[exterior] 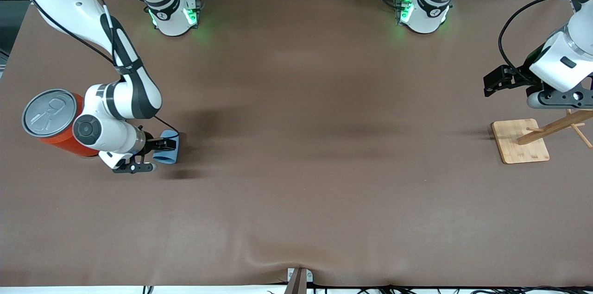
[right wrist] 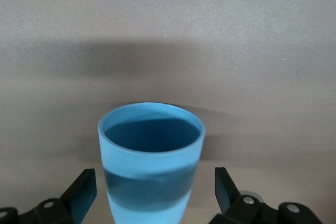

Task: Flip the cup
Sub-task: 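Close the right gripper around the blue cup's body, then lift and carry the blue cup with the right gripper to mid-table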

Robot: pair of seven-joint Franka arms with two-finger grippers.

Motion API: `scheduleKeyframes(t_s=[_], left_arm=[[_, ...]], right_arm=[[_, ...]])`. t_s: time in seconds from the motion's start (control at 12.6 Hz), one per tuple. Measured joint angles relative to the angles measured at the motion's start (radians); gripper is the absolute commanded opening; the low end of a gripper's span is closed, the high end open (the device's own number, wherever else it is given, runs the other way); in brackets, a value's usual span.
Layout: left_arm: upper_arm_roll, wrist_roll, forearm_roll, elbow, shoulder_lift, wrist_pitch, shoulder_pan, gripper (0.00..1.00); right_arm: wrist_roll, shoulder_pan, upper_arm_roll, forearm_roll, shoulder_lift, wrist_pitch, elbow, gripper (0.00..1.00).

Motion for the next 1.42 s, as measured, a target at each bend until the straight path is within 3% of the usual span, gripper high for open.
scheduleKeyframes(t_s=[0.08, 0.16, 0.24, 0.47, 0.71, 1.03, 1.42], left_arm=[[0.000, 0.000, 0.000, 0.000, 0.000, 0.000, 0.000, 1.00], [0.000, 0.000, 0.000, 0.000, 0.000, 0.000, 0.001, 1.00], [0.000, 0.000, 0.000, 0.000, 0.000, 0.000, 0.001, 1.00], [0.000, 0.000, 0.000, 0.000, 0.000, 0.000, 0.001, 1.00], [0.000, 0.000, 0.000, 0.000, 0.000, 0.000, 0.003, 1.00], [0.000, 0.001, 0.000, 0.000, 0.001, 0.000, 0.014, 1.00], [0.000, 0.001, 0.000, 0.000, 0.005, 0.000, 0.015, 1.00]], right_arm=[[0.000, 0.005, 0.002, 0.000, 0.000, 0.031, -0.017, 0.25], [0.000, 0.009, 0.003, 0.000, 0.000, 0.047, -0.027, 0.09], [0.000, 0.013, 0.005, 0.000, 0.000, 0.049, -0.029, 0.01], [0.000, 0.016, 0.028, -0.002, -0.012, 0.024, -0.004, 0.00], [0.005, 0.018, 0.065, 0.000, -0.015, -0.111, 0.110, 0.00], [0.091, 0.022, 0.172, 0.002, 0.001, -0.154, 0.236, 0.00], [0.085, 0.067, 0.318, -0.010, 0.109, -0.150, 0.424, 0.00]])
